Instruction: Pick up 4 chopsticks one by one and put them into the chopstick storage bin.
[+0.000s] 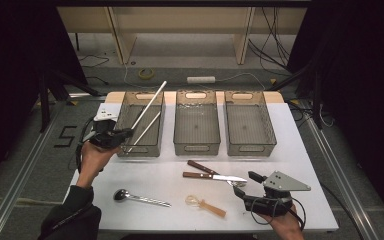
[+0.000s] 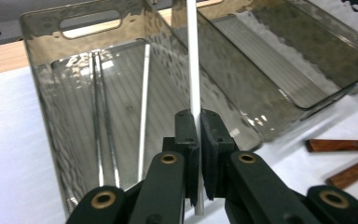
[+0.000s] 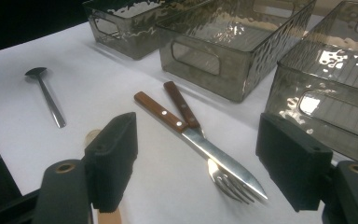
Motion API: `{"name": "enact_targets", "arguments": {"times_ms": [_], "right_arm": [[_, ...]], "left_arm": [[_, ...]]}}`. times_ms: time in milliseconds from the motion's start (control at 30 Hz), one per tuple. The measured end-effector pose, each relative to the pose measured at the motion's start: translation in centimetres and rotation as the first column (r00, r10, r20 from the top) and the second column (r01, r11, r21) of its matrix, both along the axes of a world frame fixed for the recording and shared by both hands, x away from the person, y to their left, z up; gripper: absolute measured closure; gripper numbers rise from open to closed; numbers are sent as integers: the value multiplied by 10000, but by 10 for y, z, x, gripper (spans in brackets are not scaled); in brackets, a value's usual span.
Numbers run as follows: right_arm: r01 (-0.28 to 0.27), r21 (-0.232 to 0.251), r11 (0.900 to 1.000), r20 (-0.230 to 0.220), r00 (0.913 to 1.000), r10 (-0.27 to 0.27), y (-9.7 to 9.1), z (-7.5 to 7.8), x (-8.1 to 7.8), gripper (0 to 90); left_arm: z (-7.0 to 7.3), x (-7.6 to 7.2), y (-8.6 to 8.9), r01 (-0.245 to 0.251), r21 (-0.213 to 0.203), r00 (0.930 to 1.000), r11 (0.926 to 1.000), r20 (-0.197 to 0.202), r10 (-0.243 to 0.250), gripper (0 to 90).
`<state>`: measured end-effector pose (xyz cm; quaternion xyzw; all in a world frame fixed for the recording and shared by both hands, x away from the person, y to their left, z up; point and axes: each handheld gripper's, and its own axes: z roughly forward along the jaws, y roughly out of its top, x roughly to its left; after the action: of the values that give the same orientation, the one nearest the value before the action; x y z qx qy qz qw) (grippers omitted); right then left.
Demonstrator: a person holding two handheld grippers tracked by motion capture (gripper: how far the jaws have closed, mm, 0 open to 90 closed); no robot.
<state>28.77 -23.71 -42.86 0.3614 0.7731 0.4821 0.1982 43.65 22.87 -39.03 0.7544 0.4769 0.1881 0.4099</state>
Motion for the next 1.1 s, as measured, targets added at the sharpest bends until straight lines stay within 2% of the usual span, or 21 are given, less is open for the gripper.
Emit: {"name": "enact_targets", "arguments": {"times_ms": [567,1100], "right_arm": [[-40,-47,10000,-4,10000,40,1,-1,1,305],[-51,-75,10000,-16,10000,51,1,-2,1,305]], "left_arm": [[-18,20,14,-674,-45,9972,9977,-331,672,862],[-32,31,17,-861,184,9936,9961,-718,872,862]]}}
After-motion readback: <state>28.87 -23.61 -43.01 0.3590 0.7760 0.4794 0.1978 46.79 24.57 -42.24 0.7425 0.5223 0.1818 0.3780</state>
